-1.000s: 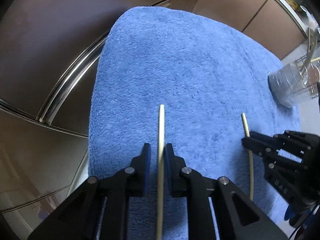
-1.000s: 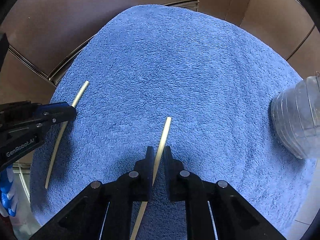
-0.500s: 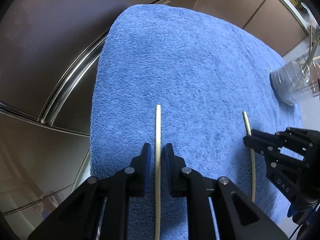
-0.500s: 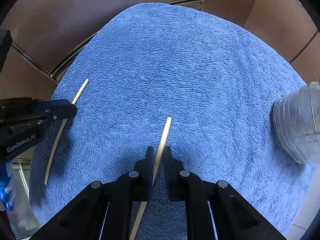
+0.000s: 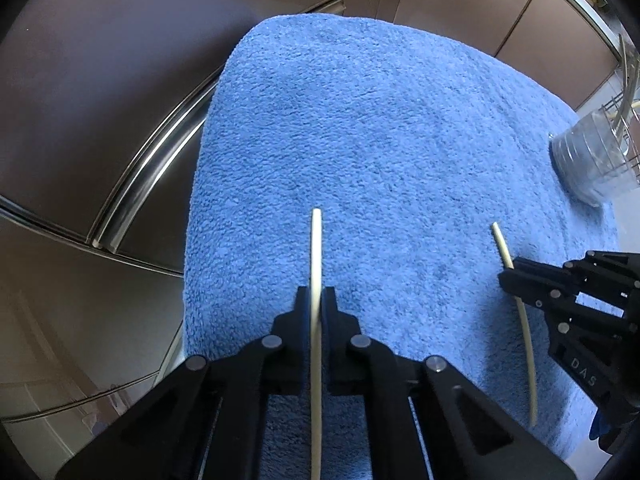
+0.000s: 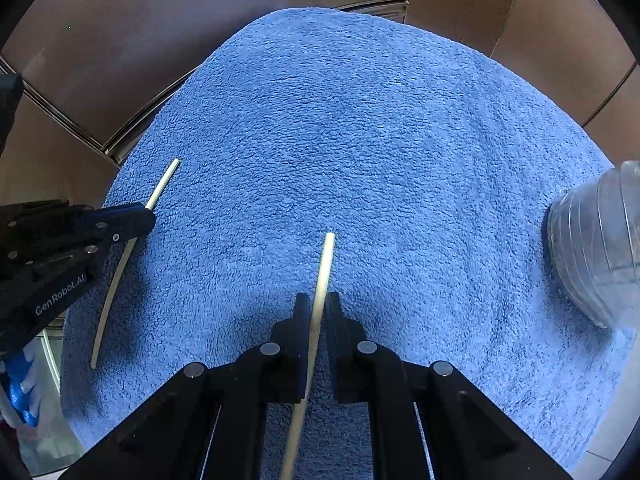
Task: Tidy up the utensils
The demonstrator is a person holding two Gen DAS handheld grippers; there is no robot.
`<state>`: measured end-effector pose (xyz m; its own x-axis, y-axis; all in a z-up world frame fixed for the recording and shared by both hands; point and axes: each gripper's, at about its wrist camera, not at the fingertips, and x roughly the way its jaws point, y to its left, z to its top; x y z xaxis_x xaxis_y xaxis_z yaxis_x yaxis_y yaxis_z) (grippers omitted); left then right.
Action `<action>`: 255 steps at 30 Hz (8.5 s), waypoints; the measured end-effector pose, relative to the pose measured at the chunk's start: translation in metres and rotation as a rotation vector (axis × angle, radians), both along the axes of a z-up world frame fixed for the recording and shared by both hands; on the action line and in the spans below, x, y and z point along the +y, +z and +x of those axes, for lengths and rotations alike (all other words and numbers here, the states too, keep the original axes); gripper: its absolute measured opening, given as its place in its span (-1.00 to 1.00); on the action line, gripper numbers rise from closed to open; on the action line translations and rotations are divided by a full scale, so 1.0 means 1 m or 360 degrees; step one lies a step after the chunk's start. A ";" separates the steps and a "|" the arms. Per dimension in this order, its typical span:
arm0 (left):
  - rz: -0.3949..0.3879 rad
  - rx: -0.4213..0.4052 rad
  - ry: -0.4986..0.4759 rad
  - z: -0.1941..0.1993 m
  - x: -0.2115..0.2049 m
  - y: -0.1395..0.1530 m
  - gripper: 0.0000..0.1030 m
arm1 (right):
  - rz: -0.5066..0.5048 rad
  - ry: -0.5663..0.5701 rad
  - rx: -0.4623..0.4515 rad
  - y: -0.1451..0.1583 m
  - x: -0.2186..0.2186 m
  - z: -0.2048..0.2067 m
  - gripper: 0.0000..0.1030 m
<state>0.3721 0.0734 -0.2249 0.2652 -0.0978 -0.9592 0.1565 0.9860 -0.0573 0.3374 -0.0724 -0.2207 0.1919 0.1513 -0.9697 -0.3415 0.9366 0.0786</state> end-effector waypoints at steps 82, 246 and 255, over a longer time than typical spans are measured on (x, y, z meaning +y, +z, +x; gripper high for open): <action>-0.0896 -0.1617 0.0057 0.018 -0.226 0.171 -0.91 | 0.0634 -0.0391 -0.1840 0.175 -0.227 -0.034 -0.88; -0.0073 -0.1571 0.0309 -0.282 -0.056 0.192 0.31 | 0.0040 -0.0688 -0.1688 0.190 -0.207 -0.310 1.00; -0.0078 -0.1587 0.0319 -0.285 -0.055 0.193 0.31 | 0.0039 -0.0690 -0.1688 0.189 -0.209 -0.311 1.00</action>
